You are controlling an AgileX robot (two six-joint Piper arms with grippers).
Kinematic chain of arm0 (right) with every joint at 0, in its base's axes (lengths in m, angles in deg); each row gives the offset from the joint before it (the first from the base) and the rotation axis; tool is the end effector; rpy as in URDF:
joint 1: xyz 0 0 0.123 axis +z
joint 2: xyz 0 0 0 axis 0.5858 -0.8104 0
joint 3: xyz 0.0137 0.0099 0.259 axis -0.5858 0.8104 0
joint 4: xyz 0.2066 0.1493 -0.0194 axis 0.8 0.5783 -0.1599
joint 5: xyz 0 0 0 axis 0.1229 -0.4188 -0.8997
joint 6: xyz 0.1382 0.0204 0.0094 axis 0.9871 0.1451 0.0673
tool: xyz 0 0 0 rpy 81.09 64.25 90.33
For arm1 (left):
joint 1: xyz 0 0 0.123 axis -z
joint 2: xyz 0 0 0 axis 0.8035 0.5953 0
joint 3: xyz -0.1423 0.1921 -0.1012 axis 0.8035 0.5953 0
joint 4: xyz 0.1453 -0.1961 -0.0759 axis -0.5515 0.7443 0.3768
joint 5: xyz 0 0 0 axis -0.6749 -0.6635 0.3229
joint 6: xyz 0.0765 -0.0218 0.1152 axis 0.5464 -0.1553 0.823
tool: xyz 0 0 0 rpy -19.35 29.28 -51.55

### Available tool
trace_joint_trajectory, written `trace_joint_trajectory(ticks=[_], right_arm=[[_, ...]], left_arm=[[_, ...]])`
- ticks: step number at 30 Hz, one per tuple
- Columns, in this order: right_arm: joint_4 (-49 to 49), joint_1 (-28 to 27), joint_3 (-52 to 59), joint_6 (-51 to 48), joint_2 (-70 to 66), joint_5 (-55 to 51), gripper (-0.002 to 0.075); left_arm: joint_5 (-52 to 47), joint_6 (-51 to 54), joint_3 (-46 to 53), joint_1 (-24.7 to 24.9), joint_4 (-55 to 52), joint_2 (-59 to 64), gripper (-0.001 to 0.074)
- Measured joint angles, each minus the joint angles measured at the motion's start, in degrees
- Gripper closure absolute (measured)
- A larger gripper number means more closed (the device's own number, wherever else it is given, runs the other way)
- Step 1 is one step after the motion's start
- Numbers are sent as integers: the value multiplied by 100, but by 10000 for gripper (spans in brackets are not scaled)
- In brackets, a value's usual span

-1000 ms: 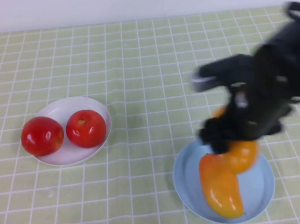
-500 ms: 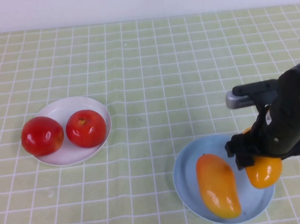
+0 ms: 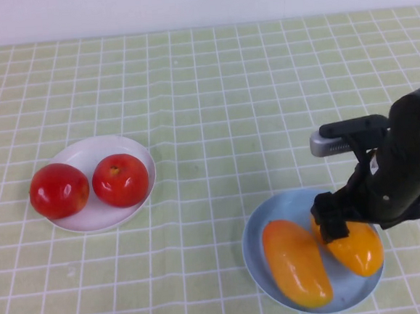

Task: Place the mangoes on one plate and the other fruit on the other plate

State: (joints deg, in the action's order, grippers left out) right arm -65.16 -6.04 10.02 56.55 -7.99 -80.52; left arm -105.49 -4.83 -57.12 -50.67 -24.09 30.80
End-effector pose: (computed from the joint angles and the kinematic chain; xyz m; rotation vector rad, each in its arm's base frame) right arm 0.2769 0.1599 0.1432 -0.3042 2.9239 0.1418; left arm 0.1288 -0.0030 0.1568 0.0728 1.8730 0.0205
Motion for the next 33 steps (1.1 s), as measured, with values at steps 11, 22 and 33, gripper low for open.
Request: trace_joint_trajectory(ticks=[11,22,33], right_arm=[[19,0,0,-153,1602,-835,396],[56,0,523,-878,3386,-1313,726],[-54,0,1158,-1231,4767,-1229,741]], left_arm=[[0,0,0,0,0,0,731],[0,0,0,0,0,0,731],[0,0,0,0,0,0,731]])
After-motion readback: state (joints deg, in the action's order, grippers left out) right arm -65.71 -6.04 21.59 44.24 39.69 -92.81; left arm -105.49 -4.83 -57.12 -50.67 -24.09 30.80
